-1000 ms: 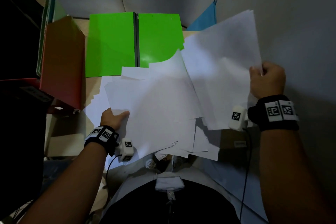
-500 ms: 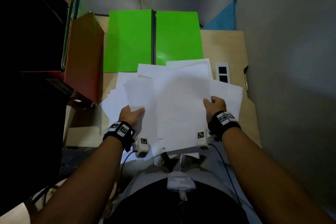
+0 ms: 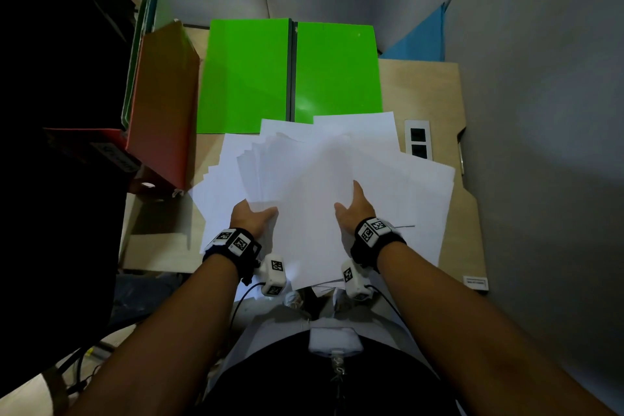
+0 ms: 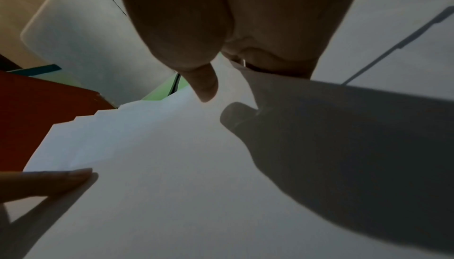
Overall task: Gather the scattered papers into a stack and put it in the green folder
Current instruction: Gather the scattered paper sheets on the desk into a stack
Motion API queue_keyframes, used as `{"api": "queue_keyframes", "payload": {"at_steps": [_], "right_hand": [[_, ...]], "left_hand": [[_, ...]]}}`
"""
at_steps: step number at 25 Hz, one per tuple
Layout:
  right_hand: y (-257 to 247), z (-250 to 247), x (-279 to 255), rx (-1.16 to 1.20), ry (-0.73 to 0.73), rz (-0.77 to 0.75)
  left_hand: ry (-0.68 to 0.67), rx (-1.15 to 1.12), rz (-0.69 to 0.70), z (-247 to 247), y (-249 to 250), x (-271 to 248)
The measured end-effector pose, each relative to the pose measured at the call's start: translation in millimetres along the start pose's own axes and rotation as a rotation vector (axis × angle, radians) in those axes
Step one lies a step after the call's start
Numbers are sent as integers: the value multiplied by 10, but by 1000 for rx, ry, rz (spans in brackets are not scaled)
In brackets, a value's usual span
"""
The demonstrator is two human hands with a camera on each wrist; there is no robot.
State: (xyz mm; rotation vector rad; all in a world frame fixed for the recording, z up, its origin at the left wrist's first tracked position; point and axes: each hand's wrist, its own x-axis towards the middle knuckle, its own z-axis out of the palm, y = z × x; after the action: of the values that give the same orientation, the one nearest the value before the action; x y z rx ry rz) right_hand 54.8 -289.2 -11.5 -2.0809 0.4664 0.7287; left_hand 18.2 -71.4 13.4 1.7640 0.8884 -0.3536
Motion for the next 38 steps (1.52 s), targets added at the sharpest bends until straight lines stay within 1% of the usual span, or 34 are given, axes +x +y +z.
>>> {"api": "queue_keyframes", "payload": {"at_steps": [4,6,8,9,10,12,14,16,18,20,21,24,26,29,31,33,34,36,38], "right_hand": [[-11,-35,27,0,67,28],[-10,-52,23,-11,72,0],[-18,-84,18,53,66,-3],[-13,-103,18,148,51,20],[-3,-117,13,321,8,54],[-14,-146,-37,717,-184,134],[5,-177,-65,934,-366,162],[2,-256,-112,1064,-440,134],[-14,-371,-130,1116,-395,44],[-54,-491,-137,1061,-273,-81],[-101,-544,-149,988,-197,-139],[-322,-693,-206,748,52,-311],[-459,-766,-270,642,147,-399],[-611,-833,-387,691,160,-485],[-664,-885,-430,714,164,-537],[-646,-914,-408,696,179,-552],[-604,-911,-378,671,165,-540],[-510,-860,-340,581,132,-473],[-451,-781,-300,468,139,-434]], "left_hand": [[-50,-41,51,-31,57,9],[-92,-28,105,-59,141,-34],[-143,-81,175,-85,262,-129],[-183,-132,211,-93,342,-205],[-229,-180,250,-96,424,-288],[-332,-228,324,-110,589,-431],[-403,-246,369,-146,704,-476],[-407,-252,383,-196,782,-493],[-326,-233,382,-235,812,-463],[-243,-227,377,-269,814,-405],[-217,-231,377,-280,810,-371],[-163,-242,367,-259,819,-286],[-147,-239,368,-204,843,-302],[-107,-274,422,-152,905,-374],[-72,-292,493,-173,954,-381],[-55,-260,559,-188,994,-386],[-56,-250,550,-172,983,-379],[-35,-219,479,-107,921,-349],[-12,-184,422,-33,856,-313]]}}
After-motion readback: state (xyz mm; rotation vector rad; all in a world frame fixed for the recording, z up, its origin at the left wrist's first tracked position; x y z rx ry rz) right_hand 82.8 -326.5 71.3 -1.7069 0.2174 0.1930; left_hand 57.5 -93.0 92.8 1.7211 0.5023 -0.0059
